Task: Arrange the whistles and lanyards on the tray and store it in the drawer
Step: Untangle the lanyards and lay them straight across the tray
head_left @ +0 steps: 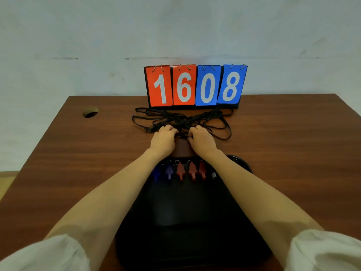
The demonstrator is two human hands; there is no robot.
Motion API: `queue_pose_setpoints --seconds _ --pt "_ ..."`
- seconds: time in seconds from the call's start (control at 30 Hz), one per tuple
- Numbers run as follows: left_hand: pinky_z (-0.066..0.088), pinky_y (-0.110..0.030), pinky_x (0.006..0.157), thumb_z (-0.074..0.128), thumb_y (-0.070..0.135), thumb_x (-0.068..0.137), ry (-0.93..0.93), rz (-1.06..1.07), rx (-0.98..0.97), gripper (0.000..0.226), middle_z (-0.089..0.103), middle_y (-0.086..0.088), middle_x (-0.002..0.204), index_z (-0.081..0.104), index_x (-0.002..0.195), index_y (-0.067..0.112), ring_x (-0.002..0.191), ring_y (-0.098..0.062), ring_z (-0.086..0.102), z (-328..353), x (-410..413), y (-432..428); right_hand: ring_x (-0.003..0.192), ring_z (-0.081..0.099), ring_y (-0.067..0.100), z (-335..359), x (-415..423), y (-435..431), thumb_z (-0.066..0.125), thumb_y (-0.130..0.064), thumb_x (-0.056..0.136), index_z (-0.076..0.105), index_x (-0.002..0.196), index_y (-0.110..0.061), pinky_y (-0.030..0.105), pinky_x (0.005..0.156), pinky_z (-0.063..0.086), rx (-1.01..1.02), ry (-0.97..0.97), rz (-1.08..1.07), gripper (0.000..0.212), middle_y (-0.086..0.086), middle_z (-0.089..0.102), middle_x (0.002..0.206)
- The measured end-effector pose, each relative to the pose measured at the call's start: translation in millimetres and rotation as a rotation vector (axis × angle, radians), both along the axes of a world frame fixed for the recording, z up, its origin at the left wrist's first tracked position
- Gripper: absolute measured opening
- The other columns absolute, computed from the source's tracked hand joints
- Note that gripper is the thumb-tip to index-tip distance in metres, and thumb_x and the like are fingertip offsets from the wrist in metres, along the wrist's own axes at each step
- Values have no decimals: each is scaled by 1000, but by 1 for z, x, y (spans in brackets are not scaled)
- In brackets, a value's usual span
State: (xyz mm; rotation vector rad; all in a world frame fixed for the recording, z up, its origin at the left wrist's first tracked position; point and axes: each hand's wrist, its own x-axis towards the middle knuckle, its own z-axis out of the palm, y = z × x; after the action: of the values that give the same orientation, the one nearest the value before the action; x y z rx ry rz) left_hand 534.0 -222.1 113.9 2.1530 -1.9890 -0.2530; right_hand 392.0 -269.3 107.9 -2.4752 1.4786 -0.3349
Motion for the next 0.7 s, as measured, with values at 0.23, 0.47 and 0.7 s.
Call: queue_pose_setpoints --seconds 0.23,0.47,0.7 --pt "41 -44 99 50 10 93 132 51 9 33 42 -10 136 55 126 11 127 -30 39 1 5 8 98 51 37 5 -2 2 44 -11 96 56 103 -2 39 76 46 -157 26 52 17 18 53 106" --pt "44 -39 94 56 24 92 283 80 -220 45 44 -7 131 46 134 14 117 -25 47 48 -9 20 76 47 20 74 -7 18 37 -19 100 54 102 -7 32 64 39 -268 -118 201 21 4 51 86" --pt "36 -25 57 47 24 97 630 37 -325 23 58 0 73 61 93 6 59 -10 47 130 -34 30 80 54 13 169 -14 36 44 -18 99 59 101 -7 15 69 42 -146 -570 114 18 0 59 91"
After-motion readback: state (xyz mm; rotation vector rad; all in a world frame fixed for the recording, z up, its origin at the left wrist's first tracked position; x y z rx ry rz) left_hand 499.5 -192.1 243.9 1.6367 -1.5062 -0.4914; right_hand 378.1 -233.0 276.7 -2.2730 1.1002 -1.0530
